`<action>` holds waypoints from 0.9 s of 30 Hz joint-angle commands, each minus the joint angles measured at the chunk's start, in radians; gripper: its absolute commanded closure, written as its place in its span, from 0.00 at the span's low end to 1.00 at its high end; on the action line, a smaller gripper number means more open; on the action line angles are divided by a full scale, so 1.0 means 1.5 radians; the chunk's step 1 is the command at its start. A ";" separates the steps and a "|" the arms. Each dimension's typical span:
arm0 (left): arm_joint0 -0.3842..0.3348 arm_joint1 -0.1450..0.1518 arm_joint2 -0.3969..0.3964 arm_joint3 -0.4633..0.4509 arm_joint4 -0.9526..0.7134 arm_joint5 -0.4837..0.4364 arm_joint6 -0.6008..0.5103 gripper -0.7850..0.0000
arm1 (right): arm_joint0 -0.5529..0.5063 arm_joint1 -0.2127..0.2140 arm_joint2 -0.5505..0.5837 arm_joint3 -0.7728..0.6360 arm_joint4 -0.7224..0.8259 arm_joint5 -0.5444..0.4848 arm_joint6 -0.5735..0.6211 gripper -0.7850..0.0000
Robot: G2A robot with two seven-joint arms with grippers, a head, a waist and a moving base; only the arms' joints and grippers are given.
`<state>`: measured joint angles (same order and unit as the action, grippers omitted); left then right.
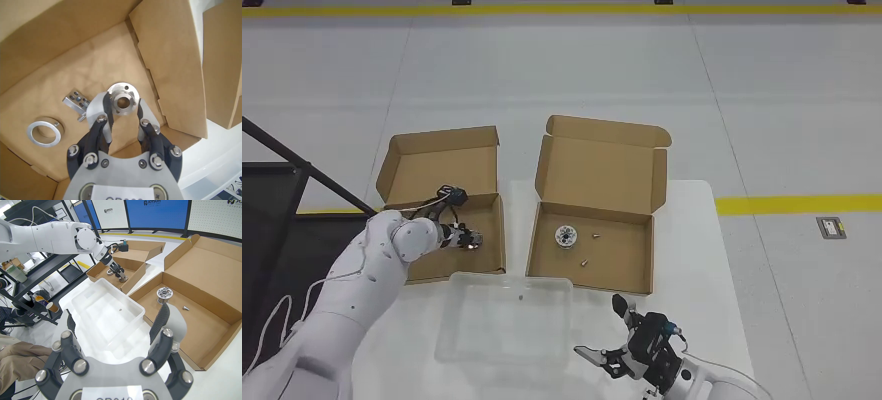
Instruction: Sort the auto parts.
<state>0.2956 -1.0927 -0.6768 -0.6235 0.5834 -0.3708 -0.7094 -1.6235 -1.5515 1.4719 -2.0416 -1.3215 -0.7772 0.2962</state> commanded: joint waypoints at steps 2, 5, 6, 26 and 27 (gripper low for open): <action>0.005 0.007 -0.011 -0.018 0.014 0.003 0.015 0.11 | 0.000 0.000 0.000 0.000 0.000 0.000 0.000 0.00; 0.018 0.018 -0.028 -0.051 0.028 0.007 0.029 0.08 | 0.000 0.000 0.000 0.000 0.000 0.000 0.000 0.00; 0.025 0.024 -0.036 -0.066 0.029 0.002 0.031 0.09 | 0.000 0.000 0.000 0.000 0.000 0.000 0.000 0.00; 0.525 0.197 -0.499 -0.662 -0.090 -0.114 0.033 0.07 | 0.000 0.000 0.000 0.000 0.000 0.000 0.000 0.00; 0.550 0.201 -0.522 -0.675 -0.111 -0.133 0.031 0.07 | 0.000 0.000 0.000 0.000 0.000 0.000 0.000 0.00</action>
<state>1.0668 -0.7979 -1.4140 -1.6126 0.4545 -0.5370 -0.6591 -1.6235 -1.5515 1.4719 -2.0416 -1.3215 -0.7772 0.2962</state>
